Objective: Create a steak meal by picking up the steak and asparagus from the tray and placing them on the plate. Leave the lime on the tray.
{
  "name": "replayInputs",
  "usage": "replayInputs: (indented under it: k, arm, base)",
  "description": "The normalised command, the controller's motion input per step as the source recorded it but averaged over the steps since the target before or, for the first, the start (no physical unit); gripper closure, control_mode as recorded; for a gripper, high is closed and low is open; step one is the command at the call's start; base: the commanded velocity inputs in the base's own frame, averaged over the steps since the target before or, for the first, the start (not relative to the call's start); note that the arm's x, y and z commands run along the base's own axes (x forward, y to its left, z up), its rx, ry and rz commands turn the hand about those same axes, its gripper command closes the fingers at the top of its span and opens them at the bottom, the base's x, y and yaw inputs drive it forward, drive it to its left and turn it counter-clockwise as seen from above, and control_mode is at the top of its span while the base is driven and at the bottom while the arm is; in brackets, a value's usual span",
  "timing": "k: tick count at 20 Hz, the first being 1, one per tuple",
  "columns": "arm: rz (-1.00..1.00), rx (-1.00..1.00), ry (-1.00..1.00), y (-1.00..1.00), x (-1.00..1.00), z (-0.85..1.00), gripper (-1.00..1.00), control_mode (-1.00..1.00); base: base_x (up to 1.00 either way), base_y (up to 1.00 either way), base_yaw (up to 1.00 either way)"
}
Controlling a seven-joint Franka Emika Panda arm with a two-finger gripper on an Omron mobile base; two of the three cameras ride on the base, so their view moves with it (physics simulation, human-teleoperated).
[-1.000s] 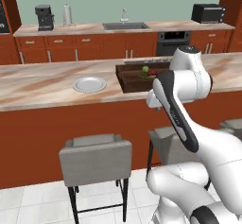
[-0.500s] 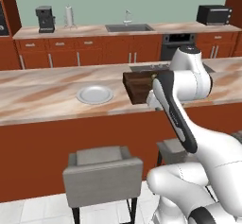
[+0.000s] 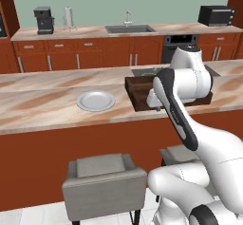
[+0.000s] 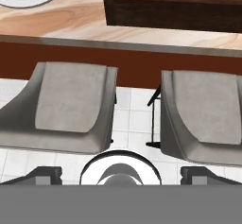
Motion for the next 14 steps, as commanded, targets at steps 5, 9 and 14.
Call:
replayInputs:
  k: [5,9,14]
  arm:
    - [0.00,0.00,0.00,0.00,0.00,0.00,-1.00,1.00]
    - [0.00,0.00,0.00,0.00,0.00,0.00,-1.00,1.00]
    - [0.01,0.00,0.00,0.00,0.30,0.00,-1.00,-1.00]
  base:
    - [0.89,-0.36,0.08]
    - [0.52,-0.10,0.05]
    - [0.00,0.00,0.00]
